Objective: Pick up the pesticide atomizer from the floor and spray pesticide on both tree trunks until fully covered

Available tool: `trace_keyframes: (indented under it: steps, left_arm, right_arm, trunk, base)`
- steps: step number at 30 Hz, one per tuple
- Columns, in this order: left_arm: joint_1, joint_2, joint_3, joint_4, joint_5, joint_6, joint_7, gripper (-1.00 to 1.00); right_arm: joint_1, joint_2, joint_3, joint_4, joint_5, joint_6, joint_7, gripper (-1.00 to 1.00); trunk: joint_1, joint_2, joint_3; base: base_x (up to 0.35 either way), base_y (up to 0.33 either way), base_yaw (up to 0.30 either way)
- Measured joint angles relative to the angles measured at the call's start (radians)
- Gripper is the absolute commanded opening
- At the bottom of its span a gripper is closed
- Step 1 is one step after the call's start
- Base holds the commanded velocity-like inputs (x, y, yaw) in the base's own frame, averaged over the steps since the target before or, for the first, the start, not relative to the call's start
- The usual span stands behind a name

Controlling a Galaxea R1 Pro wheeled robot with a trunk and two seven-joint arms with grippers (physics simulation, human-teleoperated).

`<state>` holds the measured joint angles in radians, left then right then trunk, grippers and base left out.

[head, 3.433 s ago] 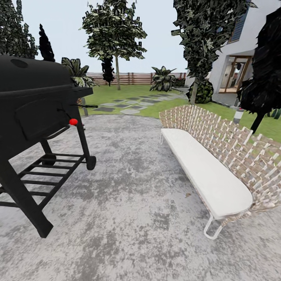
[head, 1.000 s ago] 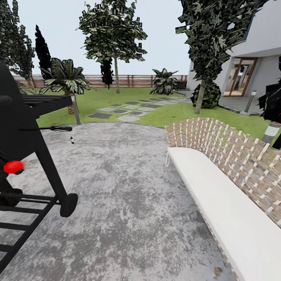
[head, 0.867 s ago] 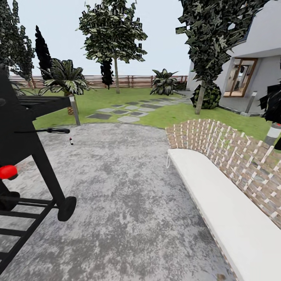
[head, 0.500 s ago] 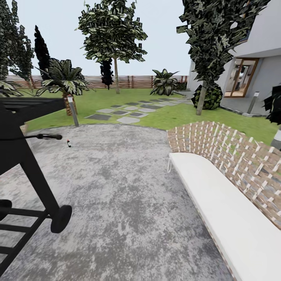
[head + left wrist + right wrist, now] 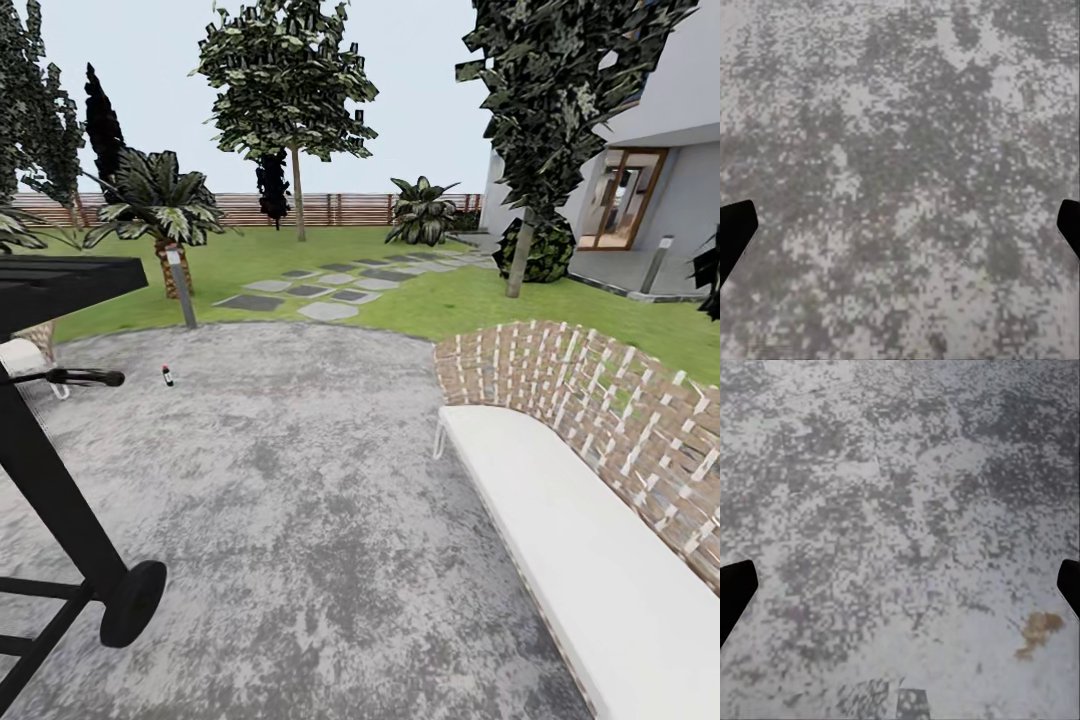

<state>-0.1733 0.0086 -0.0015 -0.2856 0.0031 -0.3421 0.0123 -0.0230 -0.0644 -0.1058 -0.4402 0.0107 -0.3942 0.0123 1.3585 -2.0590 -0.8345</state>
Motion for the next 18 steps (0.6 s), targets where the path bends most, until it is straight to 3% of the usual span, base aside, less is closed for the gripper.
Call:
trace_keyframes:
  steps: [18]
  left_arm:
    - [0.000, 0.000, 0.000, 0.000, 0.000, 0.000, 0.000, 1.00]
  right_arm:
    - [0.000, 0.000, 0.000, 0.000, 0.000, 0.000, -0.002, 1.00]
  trunk:
    - [0.000, 0.000, 0.008]
  base:
    - [0.340, 0.000, 0.087]
